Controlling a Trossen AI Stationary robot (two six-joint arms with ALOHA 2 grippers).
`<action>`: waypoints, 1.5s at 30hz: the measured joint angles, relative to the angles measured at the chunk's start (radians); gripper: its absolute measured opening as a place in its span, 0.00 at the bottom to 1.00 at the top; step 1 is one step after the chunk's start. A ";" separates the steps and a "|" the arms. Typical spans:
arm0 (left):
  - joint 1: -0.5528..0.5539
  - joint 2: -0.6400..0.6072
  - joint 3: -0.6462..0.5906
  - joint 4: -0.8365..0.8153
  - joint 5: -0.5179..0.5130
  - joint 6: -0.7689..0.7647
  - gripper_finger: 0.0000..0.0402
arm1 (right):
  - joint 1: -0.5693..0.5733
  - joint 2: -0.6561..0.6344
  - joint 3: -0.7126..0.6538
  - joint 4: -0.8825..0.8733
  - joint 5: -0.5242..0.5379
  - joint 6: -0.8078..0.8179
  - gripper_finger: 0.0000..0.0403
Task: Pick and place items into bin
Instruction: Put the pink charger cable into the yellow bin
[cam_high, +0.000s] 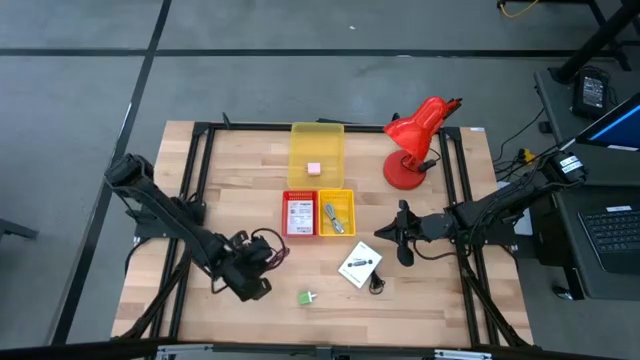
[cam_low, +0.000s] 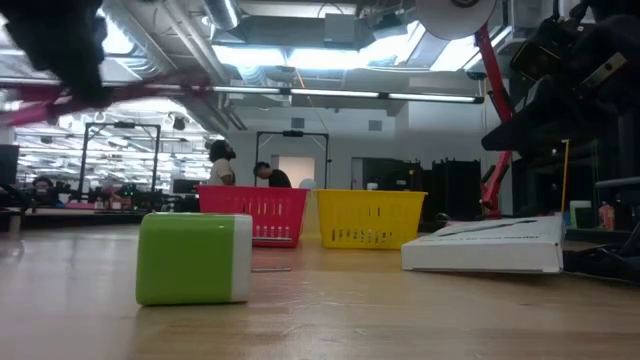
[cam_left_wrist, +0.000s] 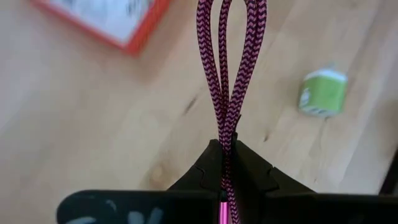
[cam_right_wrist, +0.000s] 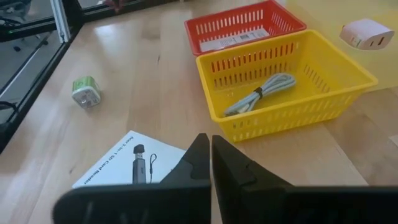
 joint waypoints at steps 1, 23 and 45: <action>-0.002 -0.015 0.000 0.001 -0.026 0.026 0.03 | 0.000 0.000 0.000 0.000 0.000 0.000 0.00; 0.164 -0.133 -0.191 0.709 0.043 0.943 0.03 | 0.000 0.000 0.000 0.047 0.001 -0.002 0.00; 0.292 -0.156 -0.466 1.289 0.201 1.191 0.03 | 0.000 0.000 0.000 0.105 0.003 -0.032 0.00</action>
